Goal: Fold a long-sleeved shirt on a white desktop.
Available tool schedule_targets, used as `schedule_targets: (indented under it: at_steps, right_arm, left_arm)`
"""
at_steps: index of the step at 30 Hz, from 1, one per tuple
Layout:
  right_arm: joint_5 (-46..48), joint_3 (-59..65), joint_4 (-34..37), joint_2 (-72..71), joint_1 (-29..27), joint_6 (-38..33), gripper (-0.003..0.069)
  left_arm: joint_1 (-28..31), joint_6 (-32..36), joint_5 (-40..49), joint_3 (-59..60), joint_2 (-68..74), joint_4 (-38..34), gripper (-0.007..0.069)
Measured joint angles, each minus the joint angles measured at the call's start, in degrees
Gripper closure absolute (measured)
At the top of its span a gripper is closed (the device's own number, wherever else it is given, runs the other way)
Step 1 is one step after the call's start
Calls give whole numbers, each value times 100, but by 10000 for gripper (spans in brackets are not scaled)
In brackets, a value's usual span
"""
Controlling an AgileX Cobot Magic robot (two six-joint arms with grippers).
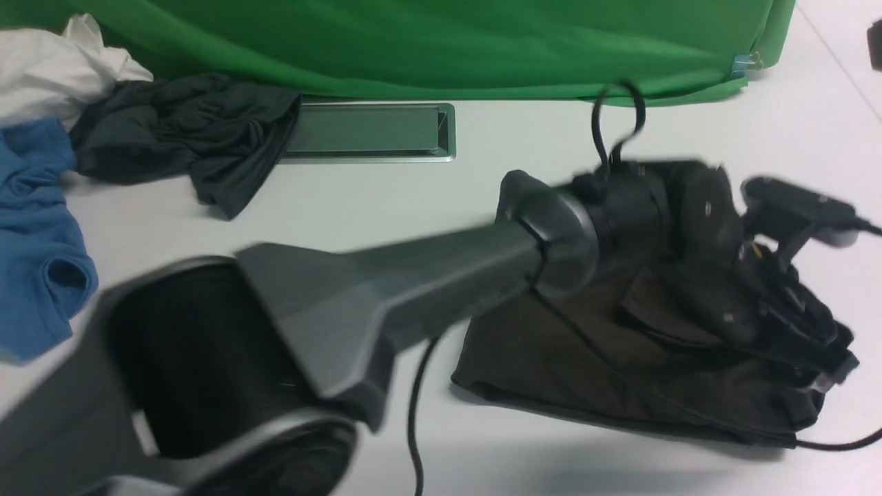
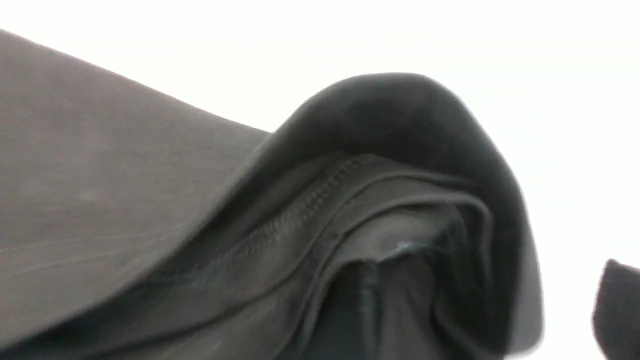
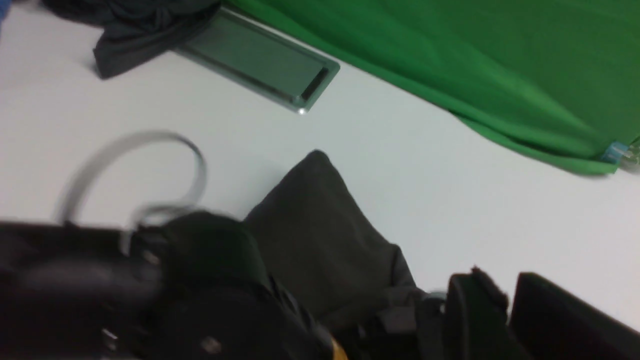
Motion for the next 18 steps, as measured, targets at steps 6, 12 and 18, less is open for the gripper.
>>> schedule_targets:
  at_steps: [6, 12, 18]
  right_arm:
    - [-86, -60, -11, 0, 0, 170, 335]
    - [-362, 468, 37, 135, 0, 31, 209]
    - [-704, 1536, 37, 964, 0, -114, 203]
  left_arm:
    - [865, -1156, 840, -10, -833, 1266, -68]
    - [2198, -1633, 2168, 249, -1059, 1739, -68]
    - [2709, -1351, 2238, 1306, -1062, 936, -68]
